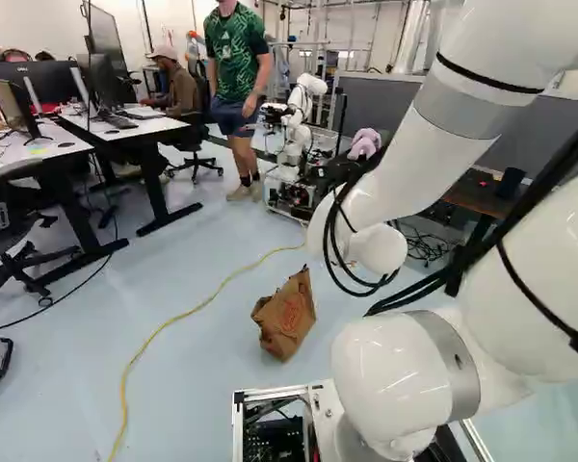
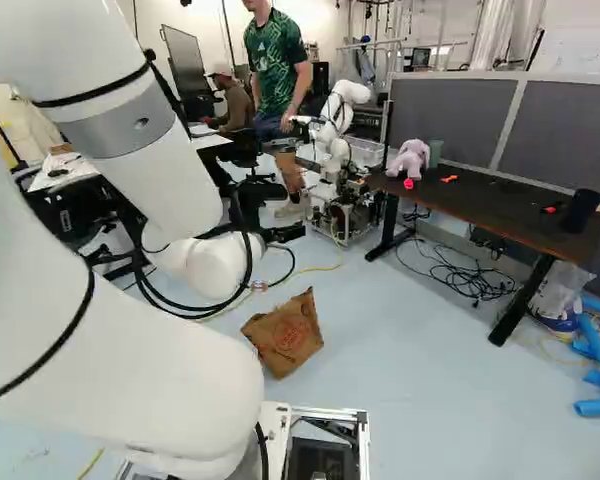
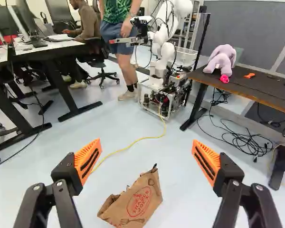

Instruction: Pick up the bag on the ground and place it on the table

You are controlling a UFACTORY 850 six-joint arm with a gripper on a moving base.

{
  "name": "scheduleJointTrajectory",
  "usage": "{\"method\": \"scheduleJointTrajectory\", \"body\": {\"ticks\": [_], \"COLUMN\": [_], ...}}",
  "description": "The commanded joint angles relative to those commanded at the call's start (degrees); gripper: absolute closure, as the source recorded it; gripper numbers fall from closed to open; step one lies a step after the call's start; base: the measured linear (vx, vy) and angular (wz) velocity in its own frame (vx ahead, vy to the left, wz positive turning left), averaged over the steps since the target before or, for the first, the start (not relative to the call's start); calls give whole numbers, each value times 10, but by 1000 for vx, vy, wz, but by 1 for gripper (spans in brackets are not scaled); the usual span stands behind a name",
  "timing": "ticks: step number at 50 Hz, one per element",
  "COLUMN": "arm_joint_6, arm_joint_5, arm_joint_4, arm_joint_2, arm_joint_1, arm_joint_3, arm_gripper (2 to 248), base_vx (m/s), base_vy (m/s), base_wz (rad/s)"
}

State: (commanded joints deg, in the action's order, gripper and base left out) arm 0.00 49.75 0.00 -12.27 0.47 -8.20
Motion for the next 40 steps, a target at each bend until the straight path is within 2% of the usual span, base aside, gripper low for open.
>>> {"method": "scheduleJointTrajectory", "body": {"ticks": [15,40], "arm_joint_6": [0,0], "arm_joint_5": [-8,-76], "arm_joint_4": [0,10], "arm_joint_2": [32,120], "arm_joint_1": [5,31], "arm_joint_3": [-28,-105], "arm_gripper": [3,3], "base_vx": [0,0], "base_vy": [0,0], "base_wz": [0,0]}}
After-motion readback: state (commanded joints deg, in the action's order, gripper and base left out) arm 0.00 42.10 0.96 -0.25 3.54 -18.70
